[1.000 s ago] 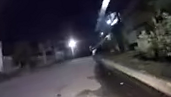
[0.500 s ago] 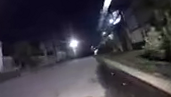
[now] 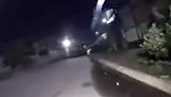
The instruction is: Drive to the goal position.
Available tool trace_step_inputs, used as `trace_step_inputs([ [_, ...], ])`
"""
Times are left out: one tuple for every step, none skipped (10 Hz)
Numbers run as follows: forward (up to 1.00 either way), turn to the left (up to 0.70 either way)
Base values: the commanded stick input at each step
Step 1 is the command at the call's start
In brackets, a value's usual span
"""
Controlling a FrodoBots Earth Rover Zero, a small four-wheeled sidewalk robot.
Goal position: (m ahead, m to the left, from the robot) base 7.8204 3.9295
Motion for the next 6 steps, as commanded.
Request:
trace_step_inputs([
  [0.70, -0.22],
  [0.70, 0.00],
  [0.70, 0.00],
  [0.70, 0.00],
  [0.70, 0.00],
  [0.70, 0.00],
])
